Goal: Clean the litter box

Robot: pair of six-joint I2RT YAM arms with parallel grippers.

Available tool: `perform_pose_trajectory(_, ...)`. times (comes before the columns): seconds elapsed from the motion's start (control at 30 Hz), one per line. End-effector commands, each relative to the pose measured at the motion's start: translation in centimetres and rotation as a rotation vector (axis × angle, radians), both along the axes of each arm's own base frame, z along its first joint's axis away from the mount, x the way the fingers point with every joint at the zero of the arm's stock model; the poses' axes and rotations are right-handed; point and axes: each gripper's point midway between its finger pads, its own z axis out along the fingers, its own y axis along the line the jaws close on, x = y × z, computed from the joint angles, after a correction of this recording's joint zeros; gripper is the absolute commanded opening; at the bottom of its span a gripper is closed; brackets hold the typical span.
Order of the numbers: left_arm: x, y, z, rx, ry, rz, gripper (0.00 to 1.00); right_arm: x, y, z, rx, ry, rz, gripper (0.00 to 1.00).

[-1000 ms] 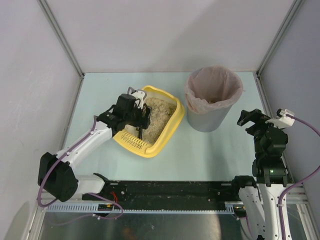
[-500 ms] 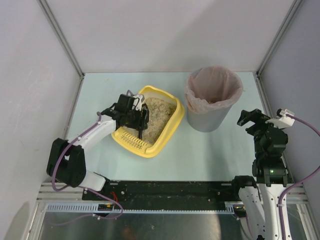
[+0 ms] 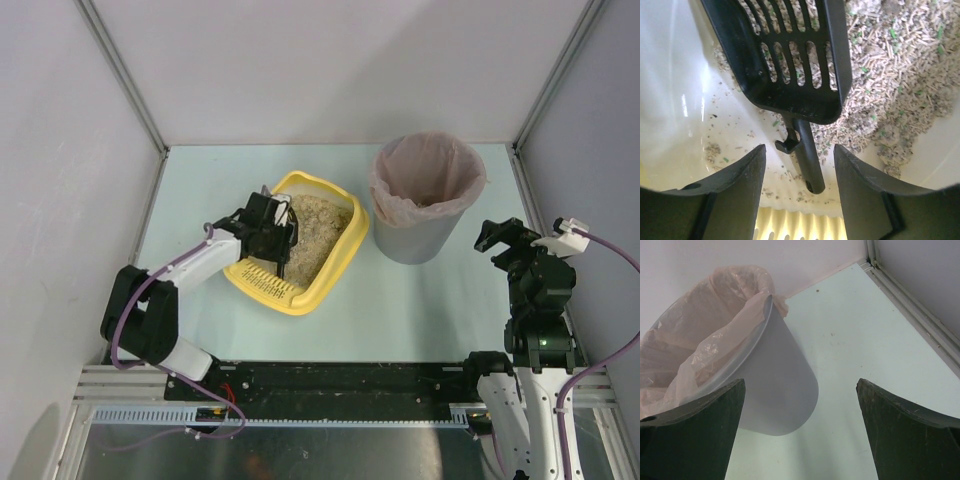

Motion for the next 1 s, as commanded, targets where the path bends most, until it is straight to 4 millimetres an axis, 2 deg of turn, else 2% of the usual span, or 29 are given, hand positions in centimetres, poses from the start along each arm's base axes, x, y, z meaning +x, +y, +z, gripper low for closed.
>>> perform_pose_trajectory(0.0, 0.4, 1.0, -0.2, 0.055, -0.030, 0.044, 0.61, 0.1, -0.3, 0.5, -0.001, -0.019, -0.013, 0.98)
perform_pose_trajectory(0.07, 0.2, 0.6, -0.7, 0.046, -0.009, 0.034, 0.60, 0.0, -0.3, 0.6, -0.003, -0.023, -0.013, 0.98)
perform_pose_trajectory(0.2, 0.2, 0.2, -1.1, 0.037, 0.007, 0.023, 0.50, 0.0, -0.3, 0.7, -0.001, -0.025, -0.012, 0.96)
perform_pose_trajectory(0.53, 0.0, -0.3, -2.5, 0.032, 0.059, 0.009, 0.51, 0.0, -0.2, 0.6, -0.002, -0.022, -0.006, 0.92)
perform_pose_trajectory(0.83, 0.0, -1.1, -2.1, 0.000, 0.063, -0.011, 0.34, 0.0, 0.0, 0.7, 0.000, -0.025, 0.002, 0.90)
perform_pose_trajectory(0.97, 0.0, -1.3, -2.0, -0.009, 0.063, -0.017, 0.22, 0.1, 0.2, 0.6, -0.002, -0.023, 0.013, 0.90)
